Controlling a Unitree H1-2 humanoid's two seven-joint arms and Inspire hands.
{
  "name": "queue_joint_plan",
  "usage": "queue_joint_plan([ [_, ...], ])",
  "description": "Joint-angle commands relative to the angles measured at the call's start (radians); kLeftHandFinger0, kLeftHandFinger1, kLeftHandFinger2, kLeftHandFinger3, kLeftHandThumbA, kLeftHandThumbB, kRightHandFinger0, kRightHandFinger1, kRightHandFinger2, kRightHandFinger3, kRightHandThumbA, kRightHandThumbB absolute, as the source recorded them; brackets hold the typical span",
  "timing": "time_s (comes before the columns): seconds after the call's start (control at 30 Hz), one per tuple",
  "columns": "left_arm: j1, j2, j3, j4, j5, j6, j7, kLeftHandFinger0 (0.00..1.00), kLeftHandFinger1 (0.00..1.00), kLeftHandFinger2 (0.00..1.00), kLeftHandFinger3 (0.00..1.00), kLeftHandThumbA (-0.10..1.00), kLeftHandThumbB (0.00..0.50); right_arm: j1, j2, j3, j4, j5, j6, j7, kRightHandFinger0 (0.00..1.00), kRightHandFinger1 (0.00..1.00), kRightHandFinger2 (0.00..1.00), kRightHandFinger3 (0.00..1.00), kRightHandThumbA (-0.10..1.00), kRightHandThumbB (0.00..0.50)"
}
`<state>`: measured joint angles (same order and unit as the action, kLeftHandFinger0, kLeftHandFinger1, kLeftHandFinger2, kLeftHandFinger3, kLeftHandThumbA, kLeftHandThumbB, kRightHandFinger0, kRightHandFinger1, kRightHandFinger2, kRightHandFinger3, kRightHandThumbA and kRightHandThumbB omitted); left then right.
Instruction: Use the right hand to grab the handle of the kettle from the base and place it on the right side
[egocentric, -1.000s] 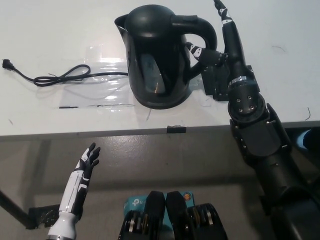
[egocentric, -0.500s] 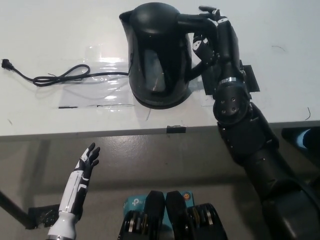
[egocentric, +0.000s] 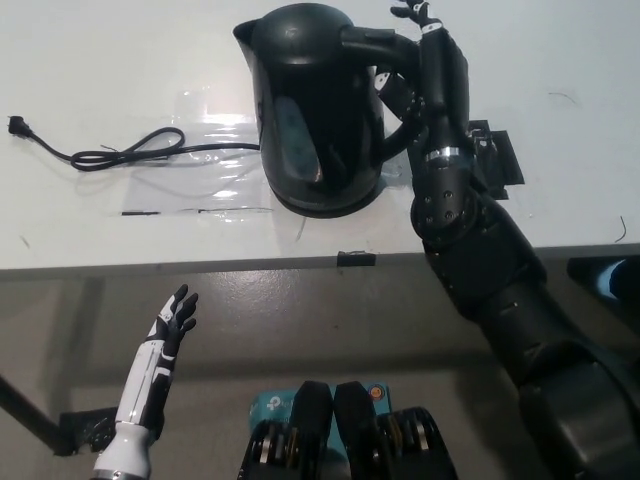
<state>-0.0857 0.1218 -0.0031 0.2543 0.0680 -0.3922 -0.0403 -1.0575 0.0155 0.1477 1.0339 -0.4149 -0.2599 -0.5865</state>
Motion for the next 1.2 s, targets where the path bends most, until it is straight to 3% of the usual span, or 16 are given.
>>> queue_joint_plan([
  [0.0,-0.003,0.014,-0.002,-0.027,-0.009,-0.026,-0.011,1.00,1.00,1.00,1.00,1.00,0.500,-0.106,0.009,-0.037,-0.014,0.031,-0.118,-0.097,0.00,0.24,0.69,0.72,-0.10,0.113],
  [0.2,-0.003,0.013,-0.003,-0.022,-0.009,-0.027,-0.011,1.00,1.00,1.00,1.00,1.00,0.500,-0.151,0.015,-0.084,-0.030,0.044,-0.167,-0.151,0.00,0.27,0.75,0.74,-0.10,0.125],
  [0.23,-0.003,0.013,-0.003,-0.023,-0.007,-0.023,-0.009,1.00,1.00,1.00,1.00,1.00,0.500,-0.161,0.015,-0.096,-0.035,0.050,-0.179,-0.158,0.00,0.32,0.78,0.79,-0.10,0.114],
  [0.33,-0.004,0.015,-0.002,-0.022,-0.013,-0.022,-0.013,1.00,1.00,1.00,1.00,1.00,0.500,-0.177,0.003,-0.121,-0.089,0.044,-0.145,-0.164,0.00,0.29,0.73,0.82,-0.10,0.066],
  [0.47,-0.003,0.017,-0.002,-0.022,-0.013,-0.024,-0.013,1.00,1.00,1.00,1.00,1.00,0.500,-0.183,-0.010,-0.143,-0.133,0.047,-0.148,-0.172,0.00,0.24,0.65,0.76,-0.10,0.086],
  [0.73,-0.002,0.016,-0.001,-0.028,-0.007,-0.020,-0.008,1.00,1.00,1.00,1.00,1.00,0.500,-0.172,-0.055,-0.169,-0.194,0.041,-0.134,-0.173,0.00,0.15,0.64,0.66,-0.10,0.105],
  [0.9,-0.001,0.018,0.001,-0.023,-0.012,-0.025,-0.010,1.00,1.00,1.00,1.00,1.00,0.500,-0.163,-0.099,-0.181,-0.178,0.046,-0.151,-0.170,0.00,0.17,0.65,0.68,-0.10,0.083],
  [1.03,0.001,0.014,0.000,-0.020,-0.015,-0.023,-0.010,1.00,1.00,1.00,1.00,1.00,0.500,-0.149,-0.136,-0.193,-0.162,0.050,-0.133,-0.160,0.00,0.15,0.63,0.68,-0.10,0.102],
  [1.07,0.003,0.013,0.000,-0.021,-0.016,-0.021,-0.010,1.00,1.00,1.00,1.00,1.00,0.500,-0.144,-0.145,-0.195,-0.156,0.060,-0.143,-0.150,0.00,0.13,0.59,0.66,-0.10,0.110],
  [1.1,0.003,0.013,0.000,-0.023,-0.015,-0.021,-0.009,1.00,1.00,1.00,1.00,1.00,0.500,-0.141,-0.157,-0.197,-0.146,0.063,-0.144,-0.143,0.07,0.20,0.61,0.67,-0.10,0.139],
  [1.13,0.003,0.013,-0.001,-0.022,-0.013,-0.022,-0.009,1.00,1.00,1.00,1.00,1.00,0.500,-0.137,-0.171,-0.196,-0.130,0.063,-0.155,-0.141,0.02,0.08,0.42,0.61,-0.10,0.136],
  [1.17,0.003,0.013,-0.001,-0.022,-0.012,-0.022,-0.009,1.00,1.00,1.00,1.00,1.00,0.500,-0.134,-0.180,-0.194,-0.120,0.061,-0.163,-0.144,0.00,0.00,0.36,0.58,-0.10,0.137],
])
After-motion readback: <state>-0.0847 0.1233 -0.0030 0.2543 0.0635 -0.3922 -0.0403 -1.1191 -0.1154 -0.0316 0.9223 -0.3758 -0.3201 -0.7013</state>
